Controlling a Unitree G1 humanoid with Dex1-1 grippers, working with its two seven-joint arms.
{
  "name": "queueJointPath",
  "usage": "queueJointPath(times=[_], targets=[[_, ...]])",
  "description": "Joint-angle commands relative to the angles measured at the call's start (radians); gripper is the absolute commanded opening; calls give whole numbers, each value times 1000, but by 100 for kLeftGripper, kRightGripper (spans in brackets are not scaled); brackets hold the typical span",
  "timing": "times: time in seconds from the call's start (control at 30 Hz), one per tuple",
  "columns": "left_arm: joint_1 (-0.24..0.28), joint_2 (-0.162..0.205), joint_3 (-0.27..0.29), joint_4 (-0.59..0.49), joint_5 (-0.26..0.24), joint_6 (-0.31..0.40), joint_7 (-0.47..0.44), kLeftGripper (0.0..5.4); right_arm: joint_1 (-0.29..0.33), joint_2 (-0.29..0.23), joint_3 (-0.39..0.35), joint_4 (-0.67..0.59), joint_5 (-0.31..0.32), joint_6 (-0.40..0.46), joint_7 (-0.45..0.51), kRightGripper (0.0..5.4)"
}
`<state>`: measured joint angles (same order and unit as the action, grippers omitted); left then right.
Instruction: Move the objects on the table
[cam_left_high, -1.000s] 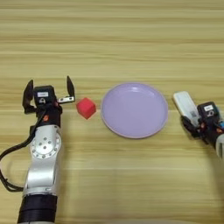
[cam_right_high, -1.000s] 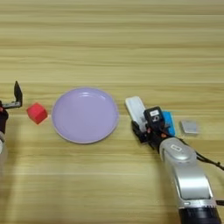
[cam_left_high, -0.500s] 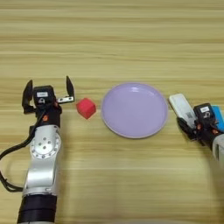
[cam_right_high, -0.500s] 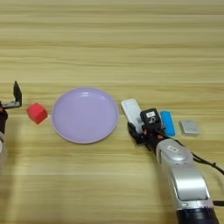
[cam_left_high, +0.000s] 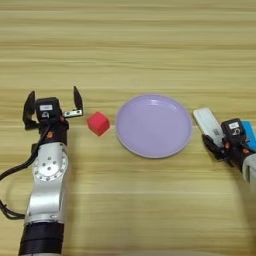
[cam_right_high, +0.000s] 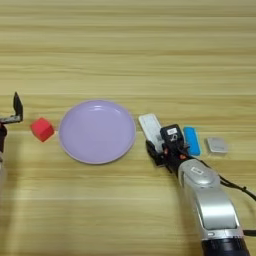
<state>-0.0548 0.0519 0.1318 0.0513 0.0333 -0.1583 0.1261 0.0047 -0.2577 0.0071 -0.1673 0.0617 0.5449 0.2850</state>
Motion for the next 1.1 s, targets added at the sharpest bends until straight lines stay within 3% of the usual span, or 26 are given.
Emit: queueJointPath(times=[0.03, 0.5, 0.9, 1.1], targets=[[0, 2, 1, -8, -1, 22, -2, 540, -3, 5, -13, 14, -7, -21, -27, 368], [-2, 3, 4, -3, -3, 22, -6, 540, -23, 34, -74, -55, 43, -78, -52, 531], [-1, 2, 6, -4, -4, 21, -5, 540, -39, 25, -132, -86, 82, -115, -50, 537], [4, -1, 6, -14, -4, 17, -4, 540, -40, 2, -177, -56, 79, -192, -47, 537]])
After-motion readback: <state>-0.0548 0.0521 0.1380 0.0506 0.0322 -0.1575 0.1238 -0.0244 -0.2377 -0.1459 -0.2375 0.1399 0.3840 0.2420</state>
